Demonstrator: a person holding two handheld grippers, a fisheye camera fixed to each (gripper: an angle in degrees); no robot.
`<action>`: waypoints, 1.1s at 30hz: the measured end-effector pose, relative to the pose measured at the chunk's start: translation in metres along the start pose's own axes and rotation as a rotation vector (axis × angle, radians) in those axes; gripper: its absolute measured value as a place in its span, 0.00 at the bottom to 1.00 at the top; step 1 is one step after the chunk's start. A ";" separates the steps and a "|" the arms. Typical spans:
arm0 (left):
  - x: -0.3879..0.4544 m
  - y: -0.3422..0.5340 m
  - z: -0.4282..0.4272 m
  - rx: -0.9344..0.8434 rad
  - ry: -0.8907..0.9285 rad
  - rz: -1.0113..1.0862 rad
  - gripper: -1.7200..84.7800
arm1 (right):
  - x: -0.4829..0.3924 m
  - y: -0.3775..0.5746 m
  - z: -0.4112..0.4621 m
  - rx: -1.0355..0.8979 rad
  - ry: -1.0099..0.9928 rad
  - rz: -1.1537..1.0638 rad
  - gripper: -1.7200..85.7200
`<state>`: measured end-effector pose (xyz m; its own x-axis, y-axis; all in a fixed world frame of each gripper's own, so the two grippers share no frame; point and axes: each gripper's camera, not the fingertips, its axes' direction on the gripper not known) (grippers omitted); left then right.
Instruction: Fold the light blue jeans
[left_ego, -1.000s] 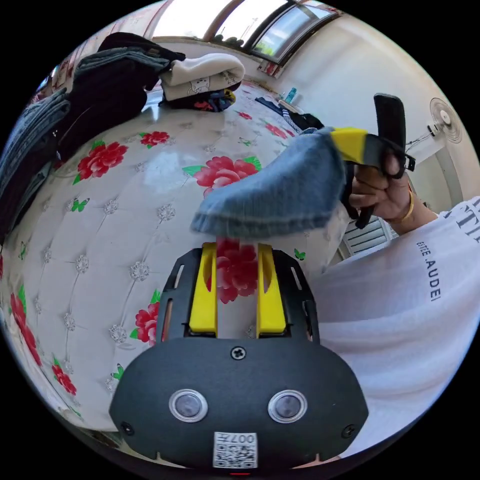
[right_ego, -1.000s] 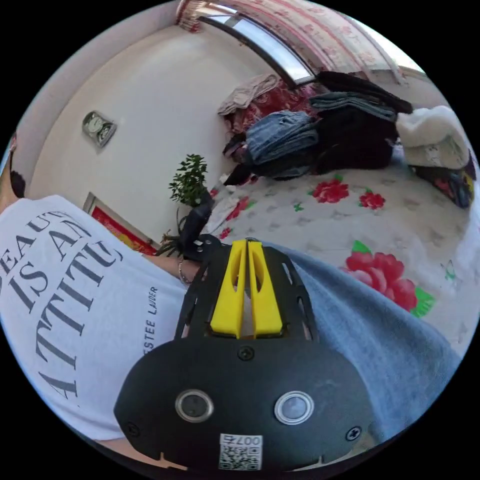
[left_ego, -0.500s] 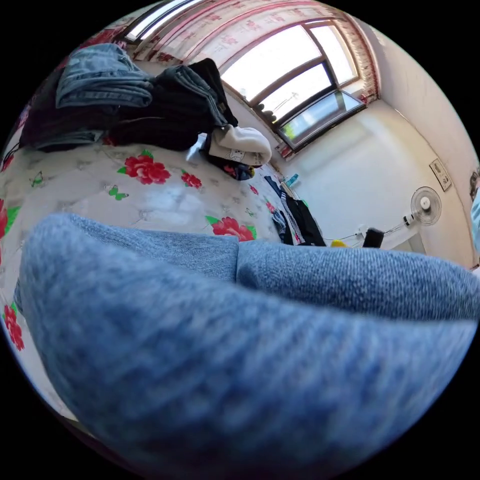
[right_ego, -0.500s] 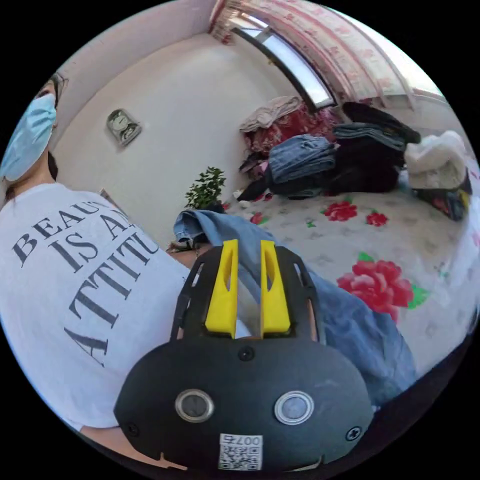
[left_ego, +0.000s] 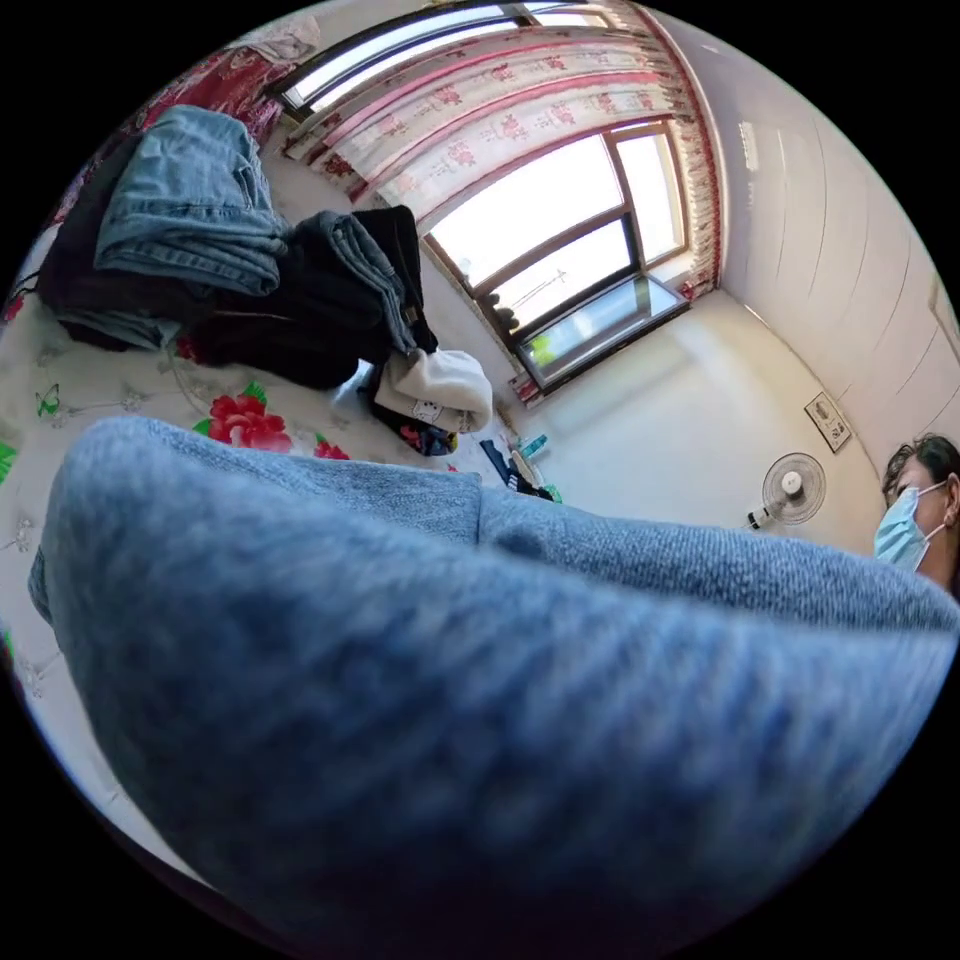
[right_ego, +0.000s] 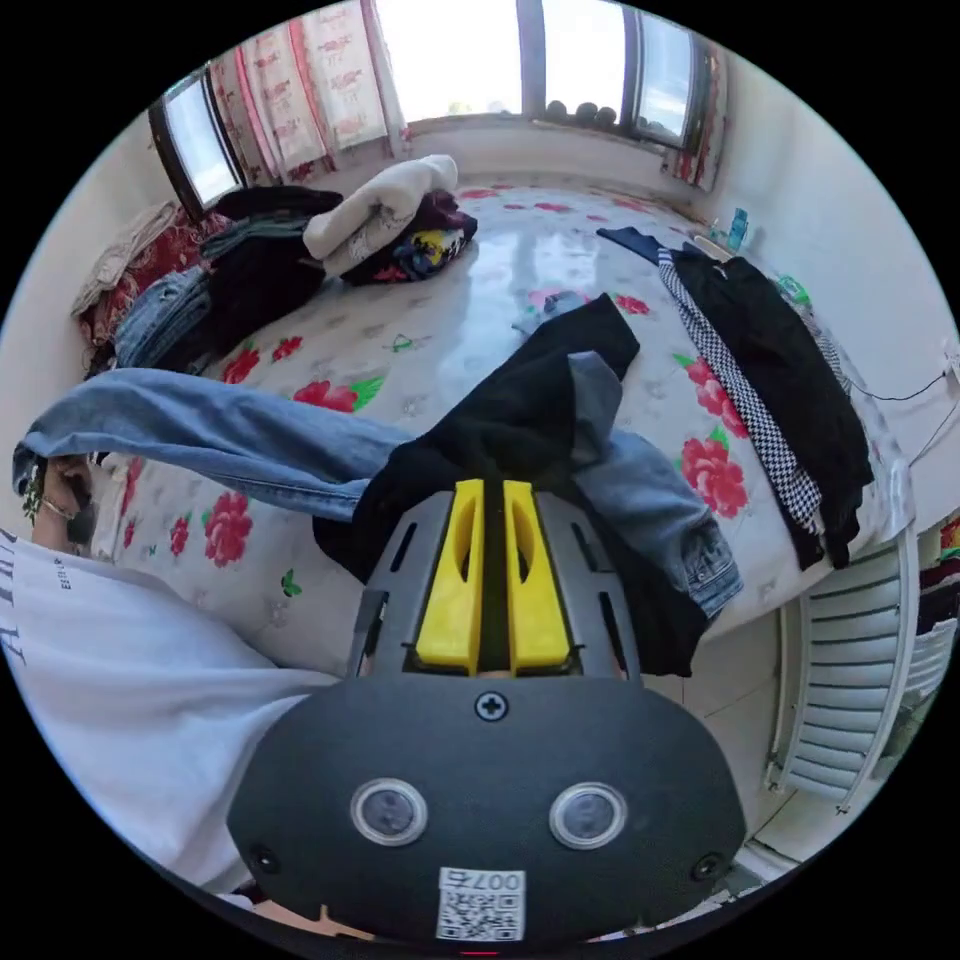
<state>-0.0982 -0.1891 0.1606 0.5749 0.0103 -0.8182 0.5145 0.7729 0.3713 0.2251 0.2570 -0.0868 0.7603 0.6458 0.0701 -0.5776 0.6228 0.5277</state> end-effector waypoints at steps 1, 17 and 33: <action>0.005 -0.003 -0.020 0.075 -0.005 -0.016 0.20 | 0.008 -0.012 -0.036 0.083 0.034 0.003 0.05; 0.027 0.042 -0.159 0.339 -0.707 -0.336 0.20 | 0.150 -0.251 -0.175 0.373 0.449 0.186 0.13; 0.113 0.025 -0.144 0.310 -0.754 -0.193 0.19 | -0.116 -0.043 0.194 -0.320 -0.127 -0.256 0.07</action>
<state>-0.1118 -0.0772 0.0148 0.6736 -0.6167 -0.4074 0.7357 0.5067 0.4494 0.2195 0.0691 0.0467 0.9101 0.4055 0.0855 -0.4135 0.8744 0.2539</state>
